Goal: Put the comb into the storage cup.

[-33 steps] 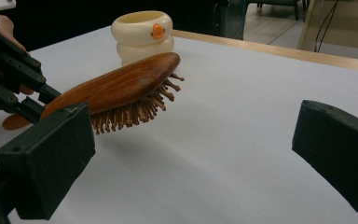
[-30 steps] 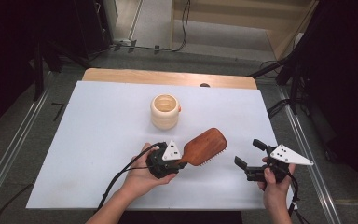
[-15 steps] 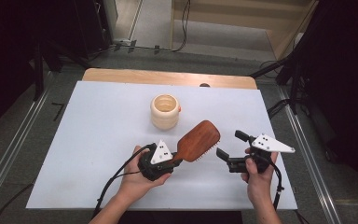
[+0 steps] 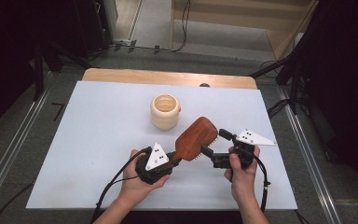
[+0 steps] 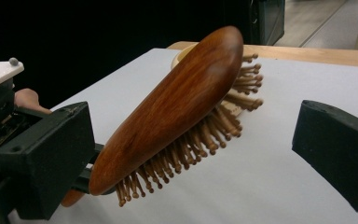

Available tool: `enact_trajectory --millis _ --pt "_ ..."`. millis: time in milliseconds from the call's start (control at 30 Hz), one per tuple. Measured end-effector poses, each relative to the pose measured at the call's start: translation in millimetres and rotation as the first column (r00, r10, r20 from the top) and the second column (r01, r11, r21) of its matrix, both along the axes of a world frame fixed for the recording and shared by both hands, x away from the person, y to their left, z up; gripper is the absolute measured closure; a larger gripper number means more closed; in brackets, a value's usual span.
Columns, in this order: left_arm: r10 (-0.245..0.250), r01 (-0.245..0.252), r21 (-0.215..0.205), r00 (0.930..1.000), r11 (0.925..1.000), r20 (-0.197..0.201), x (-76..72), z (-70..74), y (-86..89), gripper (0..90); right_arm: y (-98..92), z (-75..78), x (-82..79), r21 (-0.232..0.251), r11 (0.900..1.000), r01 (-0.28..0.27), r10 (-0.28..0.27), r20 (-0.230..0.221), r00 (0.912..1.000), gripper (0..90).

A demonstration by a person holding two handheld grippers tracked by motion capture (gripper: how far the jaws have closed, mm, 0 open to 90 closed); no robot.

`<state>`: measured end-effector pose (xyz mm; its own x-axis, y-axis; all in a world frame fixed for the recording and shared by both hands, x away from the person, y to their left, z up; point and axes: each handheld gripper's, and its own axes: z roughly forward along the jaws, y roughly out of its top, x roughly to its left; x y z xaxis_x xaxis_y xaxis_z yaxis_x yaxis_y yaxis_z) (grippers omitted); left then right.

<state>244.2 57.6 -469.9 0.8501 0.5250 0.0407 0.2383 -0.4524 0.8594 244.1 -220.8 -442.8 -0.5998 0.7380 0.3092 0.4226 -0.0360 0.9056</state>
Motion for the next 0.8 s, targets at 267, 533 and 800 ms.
enact_trajectory --millis 267,533,800 --pt "0.022 -0.022 -0.009 0.9998 0.9997 0.003 -4.5 -4.8 -1.3 72.3 15.8 -6.5 0.7 0.02 1.0 0.019 -0.018 -0.066 0.9976 0.0" --pt "0.027 -0.027 -0.027 0.9996 0.9993 -0.001 -6.6 -9.4 -1.7 72.3 30.0 -12.4 0.5 0.029 1.0 0.012 -0.009 -0.092 0.9957 0.0" --pt "0.026 -0.025 -0.039 0.9995 0.9989 0.016 -10.6 -10.7 -6.8 72.3 37.1 -17.6 2.2 0.073 0.997 0.03 -0.02 -0.134 0.9908 3.9"
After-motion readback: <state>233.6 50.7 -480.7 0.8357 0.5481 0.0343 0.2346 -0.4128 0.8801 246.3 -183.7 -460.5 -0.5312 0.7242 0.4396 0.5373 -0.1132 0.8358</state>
